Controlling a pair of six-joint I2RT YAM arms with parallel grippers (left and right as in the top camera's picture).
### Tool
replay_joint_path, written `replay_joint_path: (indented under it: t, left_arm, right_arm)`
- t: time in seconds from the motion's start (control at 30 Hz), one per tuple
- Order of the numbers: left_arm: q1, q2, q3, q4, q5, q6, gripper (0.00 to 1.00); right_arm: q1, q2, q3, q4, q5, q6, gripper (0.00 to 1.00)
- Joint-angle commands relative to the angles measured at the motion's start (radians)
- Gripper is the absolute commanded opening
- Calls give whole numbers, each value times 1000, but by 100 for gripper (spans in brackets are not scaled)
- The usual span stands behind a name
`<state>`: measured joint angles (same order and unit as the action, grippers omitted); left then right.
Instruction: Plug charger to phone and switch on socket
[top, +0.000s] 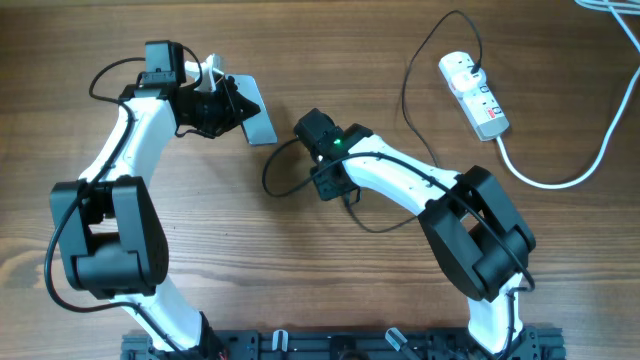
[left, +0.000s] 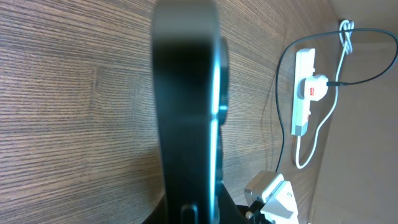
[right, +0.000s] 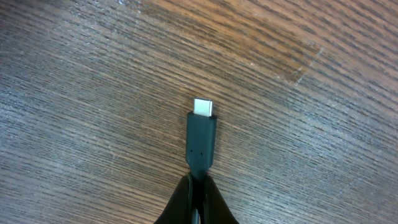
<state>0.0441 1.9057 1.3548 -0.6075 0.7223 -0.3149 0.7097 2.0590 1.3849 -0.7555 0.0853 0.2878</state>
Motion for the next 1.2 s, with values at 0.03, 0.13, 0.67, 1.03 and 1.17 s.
replay_joint_path:
  t: [0.03,0.13,0.67,1.03,1.17]
  left_arm:
    - [-3,-2,5,1,21,24,4]
    - [-3,-2,5,1,21,24,4]
    - [-3,-2,5,6,21,24,4]
    - [0,-2,5,28,231,39,4]
    - [12,-2,5,50,433,38,4]
  right_arm:
    - [-16,26,14,3,-40,-23,4]
    - [-34,26,14,7,-65,-23,7]
    - [-61,26,14,12,-114,-23,5]
    - [-73,4,14,27,-295,-57,4]
    - [-85,-108,14,6,-511,-163,4]
